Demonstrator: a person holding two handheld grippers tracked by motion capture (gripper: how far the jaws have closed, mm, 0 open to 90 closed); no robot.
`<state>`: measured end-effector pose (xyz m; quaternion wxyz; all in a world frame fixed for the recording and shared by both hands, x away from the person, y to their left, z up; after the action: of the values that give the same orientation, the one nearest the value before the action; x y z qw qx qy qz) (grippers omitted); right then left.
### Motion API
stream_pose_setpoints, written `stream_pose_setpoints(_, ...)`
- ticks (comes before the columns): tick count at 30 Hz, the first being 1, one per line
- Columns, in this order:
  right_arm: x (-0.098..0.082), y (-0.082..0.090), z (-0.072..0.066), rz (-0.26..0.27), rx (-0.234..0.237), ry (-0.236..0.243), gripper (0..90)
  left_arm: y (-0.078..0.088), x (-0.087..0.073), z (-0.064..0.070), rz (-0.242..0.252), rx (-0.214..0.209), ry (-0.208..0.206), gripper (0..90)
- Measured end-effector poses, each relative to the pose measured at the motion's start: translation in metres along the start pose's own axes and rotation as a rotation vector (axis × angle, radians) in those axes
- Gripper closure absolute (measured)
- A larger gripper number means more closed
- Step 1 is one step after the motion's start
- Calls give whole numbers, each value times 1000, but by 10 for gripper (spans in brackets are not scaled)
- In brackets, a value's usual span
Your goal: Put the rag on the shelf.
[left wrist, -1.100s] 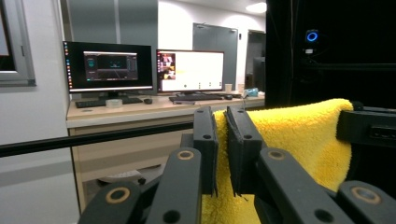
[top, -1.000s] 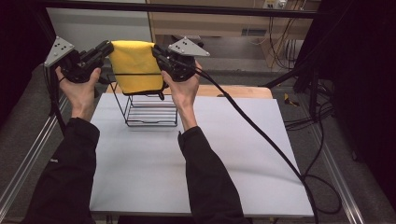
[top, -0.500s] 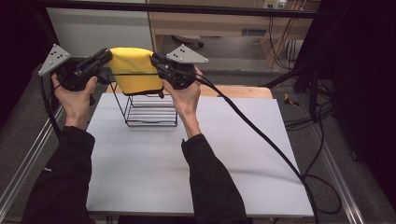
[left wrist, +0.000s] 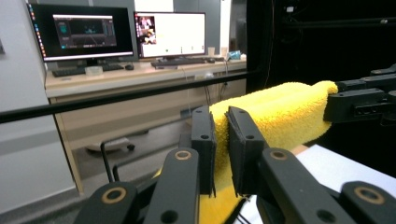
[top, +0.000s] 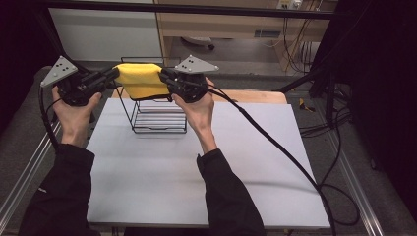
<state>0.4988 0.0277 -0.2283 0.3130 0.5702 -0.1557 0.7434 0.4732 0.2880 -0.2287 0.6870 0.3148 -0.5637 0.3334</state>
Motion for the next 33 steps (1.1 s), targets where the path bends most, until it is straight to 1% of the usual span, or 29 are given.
stream_pose_setpoints(3, -3, 1, -2, -15, 19, 0, 772, 3, -5, 1, -11, -2, -4, 812)
stream_pose_setpoints(4, -4, 1, -2, -21, 26, -7, 772, 4, -7, 1, -16, -3, -2, 812)
stream_pose_setpoints(6, -5, 2, -3, -27, 35, -1, 772, 5, -9, 2, -20, -2, -3, 812)
stream_pose_setpoints(9, -8, 2, -5, -42, 52, 1, 771, 7, -11, 3, -44, -4, -12, 812)
stream_pose_setpoints(12, -11, 3, -6, -47, 65, 5, 771, 11, -12, 4, -69, -4, -12, 803)
stream_pose_setpoints(15, -14, 3, -6, -48, 73, 0, 771, 16, -7, 5, -88, -2, -4, 774)
stream_pose_setpoints(16, -14, 3, -6, -50, 75, 0, 771, 18, -3, 6, -86, -1, -5, 772)
stream_pose_setpoints(19, -15, 3, -7, -55, 77, 10, 772, 22, 9, 5, -67, -3, 25, 782)
stream_pose_setpoints(20, -15, 3, -8, -60, 79, 12, 771, 22, 13, 5, -66, 1, 29, 794)
stream_pose_setpoints(22, -16, 3, -8, -67, 81, 22, 771, 21, 20, 2, -86, 21, 38, 841)
stream_pose_setpoints(24, -17, 3, -9, -71, 83, 29, 769, 16, 22, -2, -133, 34, 57, 888)
stream_pose_setpoints(28, -19, 3, -10, -84, 93, 39, 763, 3, 17, -6, -217, 35, 69, 898)
stream_pose_setpoints(30, -20, 3, -10, -88, 97, 40, 760, -1, 13, -5, -236, 26, 68, 899)
stream_pose_setpoints(33, -21, 3, -10, -98, 102, 43, 750, -3, 6, -4, -248, 8, 70, 899)
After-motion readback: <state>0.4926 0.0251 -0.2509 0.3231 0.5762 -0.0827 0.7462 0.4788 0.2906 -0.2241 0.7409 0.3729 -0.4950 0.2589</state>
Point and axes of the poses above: each handheld gripper's, and its own axes: y roughly backward along the jaws, x roughly out of its top, z roughly to its right, the point moved 3 cm from there along -y, roughly forward along the jaws, and after that the axes turned 12 degrees about y, right-handed, at the moved point
